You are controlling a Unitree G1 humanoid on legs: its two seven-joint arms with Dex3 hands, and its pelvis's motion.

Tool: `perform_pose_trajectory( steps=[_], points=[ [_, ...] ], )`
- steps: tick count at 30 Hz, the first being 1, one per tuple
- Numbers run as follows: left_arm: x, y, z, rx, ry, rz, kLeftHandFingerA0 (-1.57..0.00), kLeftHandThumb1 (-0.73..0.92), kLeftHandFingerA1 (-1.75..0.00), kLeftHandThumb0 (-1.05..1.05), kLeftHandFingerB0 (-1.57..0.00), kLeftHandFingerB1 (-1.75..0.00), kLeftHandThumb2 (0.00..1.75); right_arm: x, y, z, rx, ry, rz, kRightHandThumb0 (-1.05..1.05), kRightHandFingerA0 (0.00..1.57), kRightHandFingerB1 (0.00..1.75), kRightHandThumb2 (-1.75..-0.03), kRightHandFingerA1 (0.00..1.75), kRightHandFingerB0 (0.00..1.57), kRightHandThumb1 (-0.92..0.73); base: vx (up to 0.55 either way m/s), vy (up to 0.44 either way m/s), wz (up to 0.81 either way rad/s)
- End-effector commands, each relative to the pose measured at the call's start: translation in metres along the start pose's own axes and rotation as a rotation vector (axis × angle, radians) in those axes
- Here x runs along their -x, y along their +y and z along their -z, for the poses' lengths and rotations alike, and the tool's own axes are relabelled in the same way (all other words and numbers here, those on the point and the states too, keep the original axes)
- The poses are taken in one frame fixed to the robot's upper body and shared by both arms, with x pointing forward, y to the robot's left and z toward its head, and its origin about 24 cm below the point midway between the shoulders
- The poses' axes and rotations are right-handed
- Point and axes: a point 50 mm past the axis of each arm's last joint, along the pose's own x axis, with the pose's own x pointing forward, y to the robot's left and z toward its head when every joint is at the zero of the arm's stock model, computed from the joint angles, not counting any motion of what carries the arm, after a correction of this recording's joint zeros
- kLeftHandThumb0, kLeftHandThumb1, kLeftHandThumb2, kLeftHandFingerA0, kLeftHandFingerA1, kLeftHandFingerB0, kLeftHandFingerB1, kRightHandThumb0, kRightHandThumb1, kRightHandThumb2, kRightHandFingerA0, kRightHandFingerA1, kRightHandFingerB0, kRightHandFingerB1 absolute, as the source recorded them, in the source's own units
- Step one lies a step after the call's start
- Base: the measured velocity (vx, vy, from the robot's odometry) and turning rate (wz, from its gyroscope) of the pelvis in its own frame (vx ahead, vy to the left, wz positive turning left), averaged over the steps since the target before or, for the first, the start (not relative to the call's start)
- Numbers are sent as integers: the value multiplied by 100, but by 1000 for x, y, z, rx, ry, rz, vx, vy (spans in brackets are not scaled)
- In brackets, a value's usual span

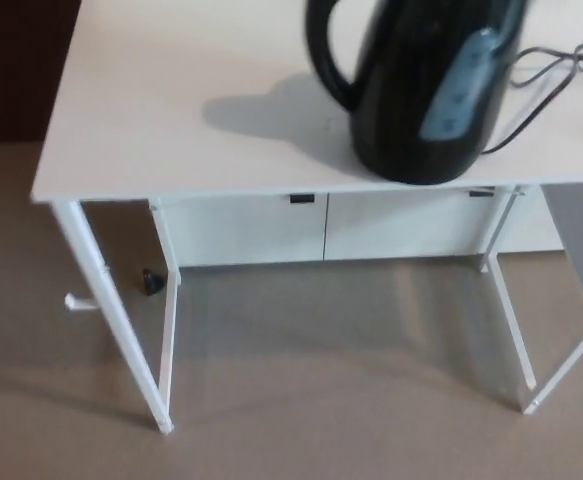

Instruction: The robot walk towards a table in front and uses its left hand to pick up the pot from the base and places it on the table

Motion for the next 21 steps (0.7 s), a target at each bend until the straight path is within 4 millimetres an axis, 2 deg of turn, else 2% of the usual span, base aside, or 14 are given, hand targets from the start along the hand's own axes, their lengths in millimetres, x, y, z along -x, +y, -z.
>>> perform_pose_trajectory(
  steps=[1, 11, 15, 16, 21],
  points=[
    [2, 1, -2, -24, -15, -3, -38, 49, -37, -21, -31, -32, 55, 1, -7, 0, 21, 7, 20, -72, 78, 72, -63, 82, 48, -39, 156, -101, 14],
    [-1, 0, -5, 0, -22, 1, -39, 49, -38, -24, -31, -33, 57, -1, -8, -5, 35, 0, 19, -74, 76, 70, -59, 84, 47, -41, 50, -52, -2],
    [-1, 1, -5, -6, -22, 2, -39, 48, -37, -22, -31, -32, 54, 0, -7, -4, 48, -5, 21, -72, 76, 71, -62, 84, 50, -41, 77, 169, -10],
    [-1, 1, -5, -4, -22, 3, -38, 49, -38, -24, -31, -33, 56, -1, -7, -4, 34, -4, 20, -66, 80, 73, -89, 87, 51, -28, 114, 189, 33],
    [-1, 1, -6, 3, -23, 5, -39, 50, -38, -23, -32, -32, 56, -1, -7, -4, 38, -2, 14, -72, 81, 73, -89, 88, 49, -29, 36, -36, 5]
  ],
)
